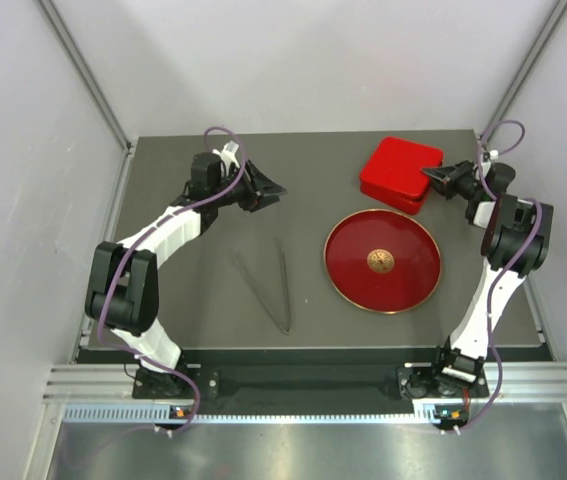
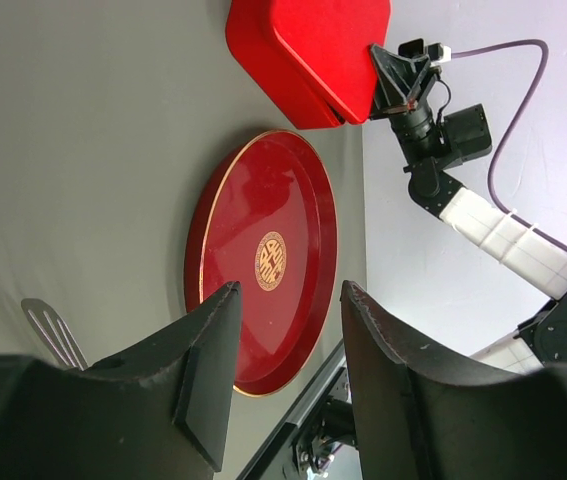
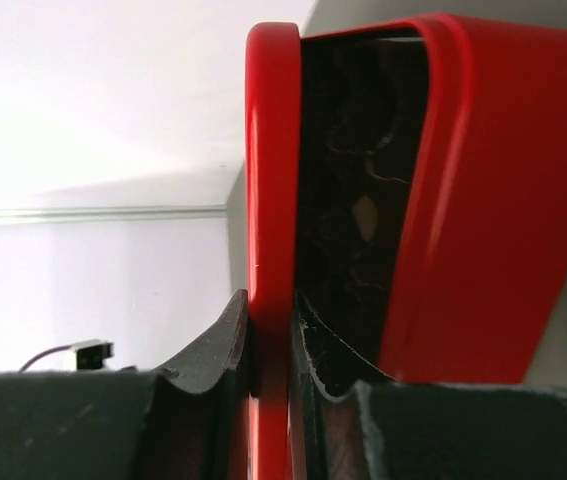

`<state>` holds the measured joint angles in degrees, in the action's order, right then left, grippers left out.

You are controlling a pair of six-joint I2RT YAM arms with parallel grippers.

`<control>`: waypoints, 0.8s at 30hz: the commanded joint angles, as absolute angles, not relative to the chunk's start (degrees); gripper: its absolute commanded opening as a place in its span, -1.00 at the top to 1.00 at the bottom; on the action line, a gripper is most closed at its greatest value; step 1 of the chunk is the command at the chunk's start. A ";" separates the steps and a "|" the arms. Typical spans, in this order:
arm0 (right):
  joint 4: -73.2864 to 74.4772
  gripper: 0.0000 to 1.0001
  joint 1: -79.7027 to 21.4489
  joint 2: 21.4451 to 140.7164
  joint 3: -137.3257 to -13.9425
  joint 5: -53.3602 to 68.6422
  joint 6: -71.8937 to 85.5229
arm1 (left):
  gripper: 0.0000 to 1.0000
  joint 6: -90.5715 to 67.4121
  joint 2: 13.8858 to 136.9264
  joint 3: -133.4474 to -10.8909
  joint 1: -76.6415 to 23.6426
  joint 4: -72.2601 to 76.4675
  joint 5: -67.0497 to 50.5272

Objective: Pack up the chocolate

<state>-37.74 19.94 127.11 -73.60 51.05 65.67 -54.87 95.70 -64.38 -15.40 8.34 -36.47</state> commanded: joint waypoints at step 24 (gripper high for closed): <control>-43.86 0.98 21.80 127.97 -75.94 52.12 69.61 | 0.01 -52.56 93.96 -66.97 -16.08 7.03 -35.95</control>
